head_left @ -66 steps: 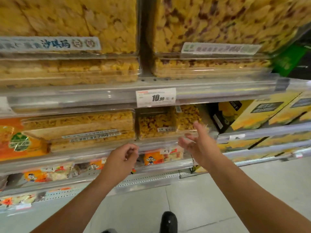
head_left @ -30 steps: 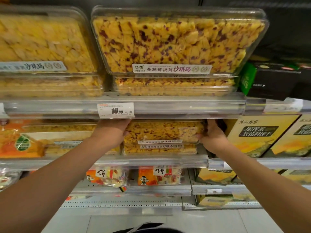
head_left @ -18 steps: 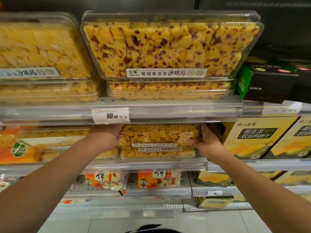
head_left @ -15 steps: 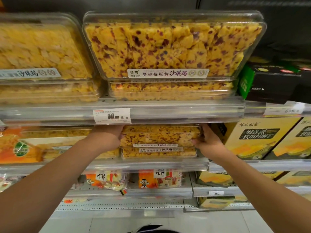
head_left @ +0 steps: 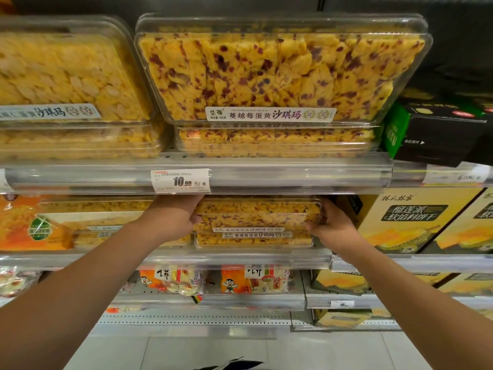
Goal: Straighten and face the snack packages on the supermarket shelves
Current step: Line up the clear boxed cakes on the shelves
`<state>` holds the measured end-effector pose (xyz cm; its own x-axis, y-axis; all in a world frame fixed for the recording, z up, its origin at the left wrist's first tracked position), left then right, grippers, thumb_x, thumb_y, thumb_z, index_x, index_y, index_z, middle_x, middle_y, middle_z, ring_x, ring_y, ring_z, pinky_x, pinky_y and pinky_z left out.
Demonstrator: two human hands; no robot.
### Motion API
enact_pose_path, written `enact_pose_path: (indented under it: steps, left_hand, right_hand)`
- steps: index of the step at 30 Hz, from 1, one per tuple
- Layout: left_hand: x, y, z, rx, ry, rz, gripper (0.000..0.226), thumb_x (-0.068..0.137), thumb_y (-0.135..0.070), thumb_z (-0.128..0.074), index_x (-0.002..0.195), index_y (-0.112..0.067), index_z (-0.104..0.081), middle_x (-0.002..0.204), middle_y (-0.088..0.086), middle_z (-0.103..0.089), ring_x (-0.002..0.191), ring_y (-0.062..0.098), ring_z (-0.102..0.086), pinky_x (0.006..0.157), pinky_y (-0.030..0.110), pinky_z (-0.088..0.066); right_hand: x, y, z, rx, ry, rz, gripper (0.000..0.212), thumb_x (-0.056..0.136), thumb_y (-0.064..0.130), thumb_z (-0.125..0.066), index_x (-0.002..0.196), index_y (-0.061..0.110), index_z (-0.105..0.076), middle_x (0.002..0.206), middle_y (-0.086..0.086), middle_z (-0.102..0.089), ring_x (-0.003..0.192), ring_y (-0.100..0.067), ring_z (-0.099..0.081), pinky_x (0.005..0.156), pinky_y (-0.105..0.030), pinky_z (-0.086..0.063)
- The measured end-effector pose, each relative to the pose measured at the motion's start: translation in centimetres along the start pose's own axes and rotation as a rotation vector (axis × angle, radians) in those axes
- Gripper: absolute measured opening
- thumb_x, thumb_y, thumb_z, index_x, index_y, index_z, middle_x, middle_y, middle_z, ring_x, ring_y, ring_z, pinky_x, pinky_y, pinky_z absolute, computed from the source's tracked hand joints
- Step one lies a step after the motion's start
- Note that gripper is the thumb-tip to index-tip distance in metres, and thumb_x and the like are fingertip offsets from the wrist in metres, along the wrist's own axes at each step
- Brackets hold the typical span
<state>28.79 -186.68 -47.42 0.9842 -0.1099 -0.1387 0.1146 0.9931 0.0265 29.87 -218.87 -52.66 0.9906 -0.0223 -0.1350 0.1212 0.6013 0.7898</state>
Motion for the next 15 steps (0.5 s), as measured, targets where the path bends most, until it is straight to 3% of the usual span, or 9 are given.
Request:
enact_pose_path:
  steps: [3, 6, 10, 12, 15]
  left_hand:
    - [-0.2, -0.3, -0.1, 0.016, -0.019, -0.019, 0.065, 0.094, -0.037, -0.056, 0.148, -0.032, -0.021, 0.157, 0.008, -0.028, 0.138, 0.035, -0.034, 0.106, 0.043, -0.04]
    - [-0.8, -0.6, 0.2, 0.008, -0.032, -0.027, 0.075, 0.091, -0.045, -0.059, 0.15, -0.03, -0.016, 0.159, 0.007, -0.025, 0.142, 0.034, -0.029, 0.112, 0.042, -0.034]
    - [-3.7, -4.6, 2.0, -0.008, -0.22, -0.147, 0.075, 0.093, -0.046, -0.053, 0.154, -0.032, -0.012, 0.156, 0.006, -0.03, 0.142, 0.031, -0.029, 0.116, 0.047, -0.022]
    - [-5.7, -8.3, 2.8, -0.082, -0.294, -0.303, 0.066, 0.093, -0.039, -0.056, 0.151, -0.03, -0.026, 0.151, 0.003, -0.038, 0.137, 0.027, -0.038, 0.114, 0.05, -0.026]
    - [-8.6, -13.5, 5.1, -0.163, -0.416, -0.604, 0.05, 0.085, -0.023, -0.071, 0.133, -0.021, -0.057, 0.128, 0.0, -0.061, 0.116, 0.021, -0.059, 0.096, 0.046, -0.047]
  right_hand:
    - [-0.4, -0.2, -0.1, 0.015, 0.005, -0.015, 0.051, 0.086, 0.012, -0.069, 0.129, 0.025, -0.046, 0.116, 0.001, -0.062, 0.108, -0.021, -0.06, 0.095, -0.04, -0.05]
    - [-1.1, -0.3, -0.2, 0.054, 0.0, -0.029, 0.06, 0.083, 0.015, -0.073, 0.133, 0.027, -0.043, 0.118, 0.004, -0.061, 0.111, -0.019, -0.059, 0.097, -0.043, -0.05]
    - [-3.0, 0.0, 0.9, 0.165, -0.05, -0.019, 0.07, 0.082, 0.012, -0.074, 0.141, 0.023, -0.038, 0.125, 0.004, -0.058, 0.119, -0.018, -0.054, 0.102, -0.043, -0.046]
    - [-4.6, 0.3, 1.7, 0.236, -0.061, -0.028, 0.074, 0.084, 0.007, -0.072, 0.145, 0.018, -0.032, 0.136, 0.0, -0.051, 0.125, -0.016, -0.048, 0.106, -0.039, -0.041]
    - [-7.7, 0.7, 4.6, 0.217, -0.174, -0.033, 0.067, 0.087, 0.011, -0.069, 0.144, 0.022, -0.034, 0.138, 0.004, -0.048, 0.127, -0.011, -0.045, 0.107, -0.035, -0.038]
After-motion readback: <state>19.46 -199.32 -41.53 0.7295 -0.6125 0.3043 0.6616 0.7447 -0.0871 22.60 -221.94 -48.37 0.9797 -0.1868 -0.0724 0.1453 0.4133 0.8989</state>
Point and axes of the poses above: each hand's wrist, its own x-axis towards the middle knuckle, its own z-axis out of the back of the hand, y = z × x, the point moved 10 cm from there along x, towards the middle knuckle
